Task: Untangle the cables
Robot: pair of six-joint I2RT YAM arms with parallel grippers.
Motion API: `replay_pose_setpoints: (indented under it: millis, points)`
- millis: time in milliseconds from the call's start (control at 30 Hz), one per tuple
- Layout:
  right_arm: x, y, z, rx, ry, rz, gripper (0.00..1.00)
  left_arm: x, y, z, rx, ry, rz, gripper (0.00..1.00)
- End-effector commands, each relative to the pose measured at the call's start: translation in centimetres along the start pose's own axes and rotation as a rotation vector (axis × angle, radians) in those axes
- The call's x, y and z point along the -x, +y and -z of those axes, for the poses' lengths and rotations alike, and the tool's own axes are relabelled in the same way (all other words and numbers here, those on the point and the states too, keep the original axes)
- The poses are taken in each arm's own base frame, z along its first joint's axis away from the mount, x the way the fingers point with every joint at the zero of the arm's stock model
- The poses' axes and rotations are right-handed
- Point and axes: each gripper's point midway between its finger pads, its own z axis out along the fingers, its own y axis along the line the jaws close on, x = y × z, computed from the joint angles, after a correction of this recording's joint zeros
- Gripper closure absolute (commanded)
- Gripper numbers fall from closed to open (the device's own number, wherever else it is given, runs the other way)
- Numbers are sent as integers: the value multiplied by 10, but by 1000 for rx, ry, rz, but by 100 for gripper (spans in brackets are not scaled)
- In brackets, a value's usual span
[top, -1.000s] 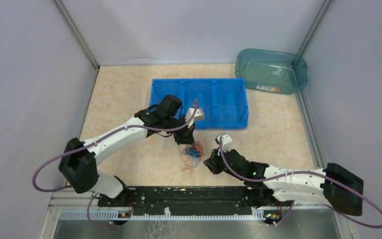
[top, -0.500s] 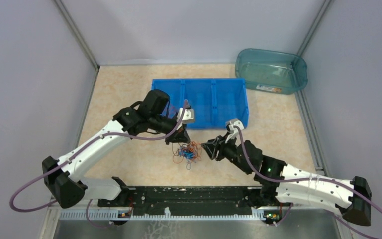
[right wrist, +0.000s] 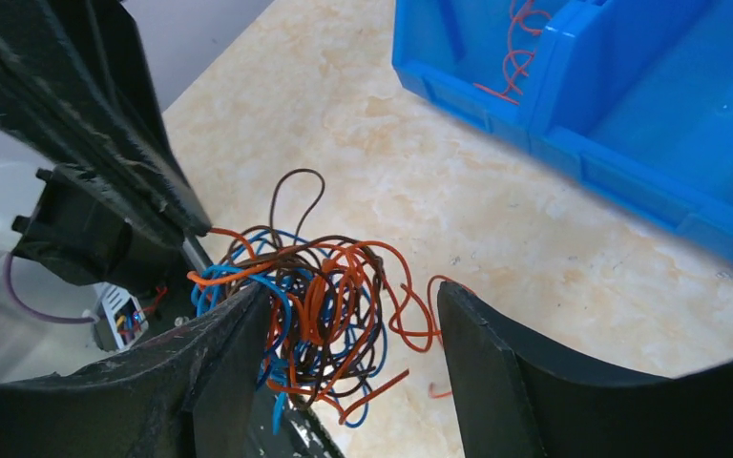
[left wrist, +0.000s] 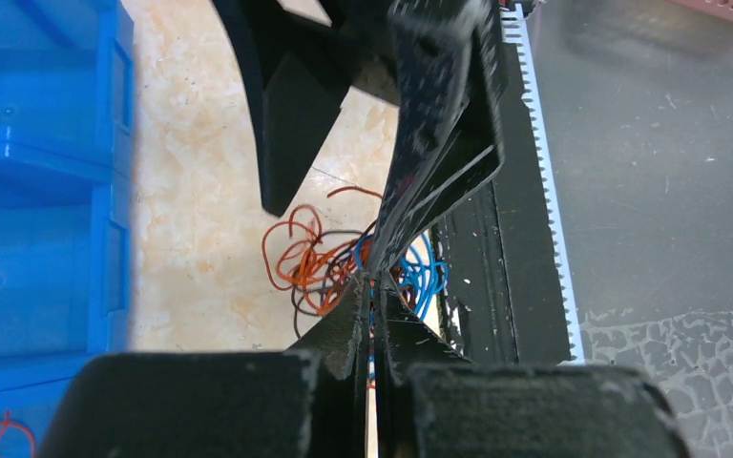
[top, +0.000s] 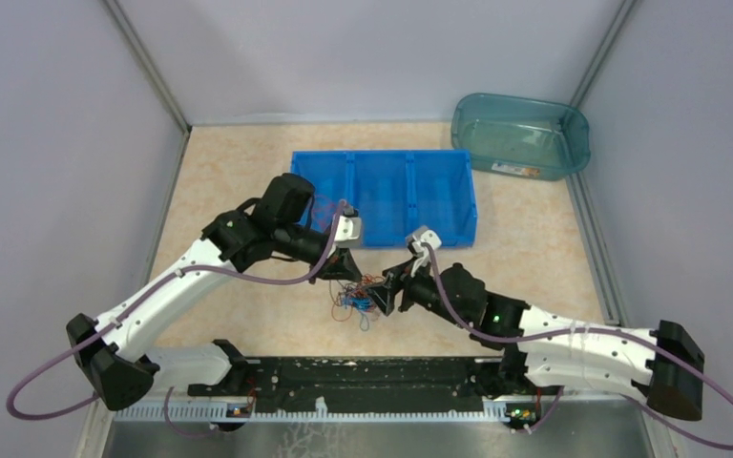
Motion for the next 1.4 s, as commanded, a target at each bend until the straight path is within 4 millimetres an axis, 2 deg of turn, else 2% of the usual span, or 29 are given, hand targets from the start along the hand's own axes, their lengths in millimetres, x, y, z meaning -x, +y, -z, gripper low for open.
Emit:
replay_pose_setpoints:
  millis: [0,100,233,300,333,433,500,700,900,1067,1267,1367]
  points:
    - [30,18,-17,50,-80,14,34,16,-13,4,-57,-50,-42,100]
    - [26,17,-29,35,-66,24,35,25,-15,7,-66,-70,-49,100]
    - [16,11,-34,7,-44,13,50,40,-19,12,-78,-103,-68,100]
    - [12,7,-31,1,-43,-1,52,43,-19,15,-70,-108,-86,100]
    - [11,6,-29,2,-47,-7,51,43,-19,16,-64,-108,-95,100]
    - [7,6,-18,30,-62,-29,39,41,-13,18,-28,-94,-142,100]
    - [7,8,-8,68,-75,-44,31,33,-12,20,-12,-63,-140,100]
    - [-1,-2,24,97,-111,-63,14,32,-14,25,1,-53,-186,100]
    - [-18,-15,35,81,-91,-35,8,36,-15,27,-4,-60,-197,100]
    - [-37,-22,24,59,-33,27,8,40,-15,30,4,-65,-210,100]
    - [-65,-24,-8,58,72,97,8,43,-17,34,9,-58,-216,100]
    - [-68,-25,-23,58,60,127,9,46,-18,37,15,-58,-224,100]
